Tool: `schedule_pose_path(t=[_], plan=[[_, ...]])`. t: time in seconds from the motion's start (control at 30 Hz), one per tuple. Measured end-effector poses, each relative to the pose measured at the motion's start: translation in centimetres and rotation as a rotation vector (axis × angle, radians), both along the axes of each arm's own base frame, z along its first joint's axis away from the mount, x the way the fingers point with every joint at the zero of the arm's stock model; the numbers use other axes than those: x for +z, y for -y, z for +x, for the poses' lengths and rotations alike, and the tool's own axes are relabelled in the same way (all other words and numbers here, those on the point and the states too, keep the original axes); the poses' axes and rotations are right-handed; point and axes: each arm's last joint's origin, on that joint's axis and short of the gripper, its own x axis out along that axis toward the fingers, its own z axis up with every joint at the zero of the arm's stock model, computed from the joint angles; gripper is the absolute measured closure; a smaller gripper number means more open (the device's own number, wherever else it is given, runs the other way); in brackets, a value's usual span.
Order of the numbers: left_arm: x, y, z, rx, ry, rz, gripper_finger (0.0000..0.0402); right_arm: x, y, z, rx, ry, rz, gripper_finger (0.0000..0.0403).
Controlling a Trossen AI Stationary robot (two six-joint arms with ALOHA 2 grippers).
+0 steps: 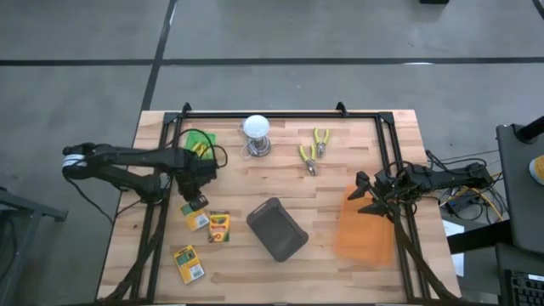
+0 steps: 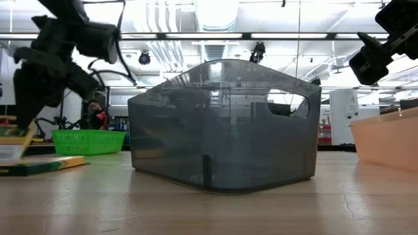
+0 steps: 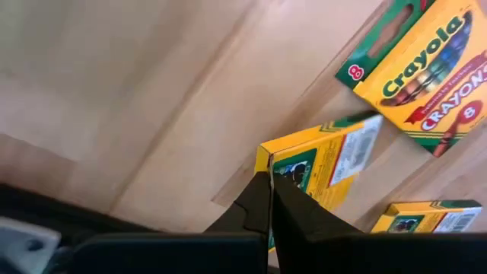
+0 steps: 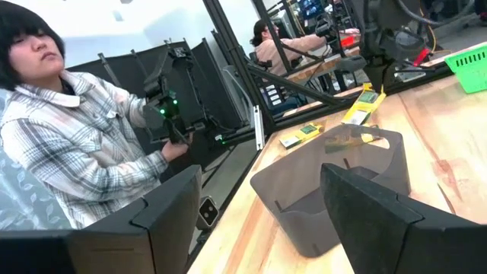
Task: Pick & Place School Supplies
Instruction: Put the yellow crayon box into the black bin
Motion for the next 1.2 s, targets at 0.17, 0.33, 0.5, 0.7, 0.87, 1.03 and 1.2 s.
schedule_pose_path(t=[0.17,0.33,0.5,0.7,0.87,1.03,1.2], plan=[[1.8,-0.2,0.7,0.005,0.027,0.036,0.0398,0.0,0.0,0.0,0.0,0.0,0.0,0.0145],[3.8,-0.4,1.3,0.024,0.062,0.074,0.0399,0.0,0.0,0.0,0.0,0.0,0.0,0.0141],[5.9,-0.5,1.9,0.042,0.114,0.107,0.0398,0.0,0.0,0.0,0.0,0.0,0.0,0.0136],[8.4,-0.7,2.7,0.08,0.198,0.152,0.0398,0.0,0.0,0.0,0.0,0.0,0.0,0.0139],[10.5,-0.8,3.1,0.129,0.265,0.188,0.0396,0.0,0.0,0.0,0.0,0.0,0.0,0.0144],[12.4,-0.4,3.6,0.132,0.355,0.217,0.0398,0.0,0.0,0.0,0.0,0.0,0.0,0.0143],[14.1,0.4,4.3,0.103,0.464,0.251,0.0397,0.0,0.0,0.0,0.0,0.0,0.0,0.0138]])
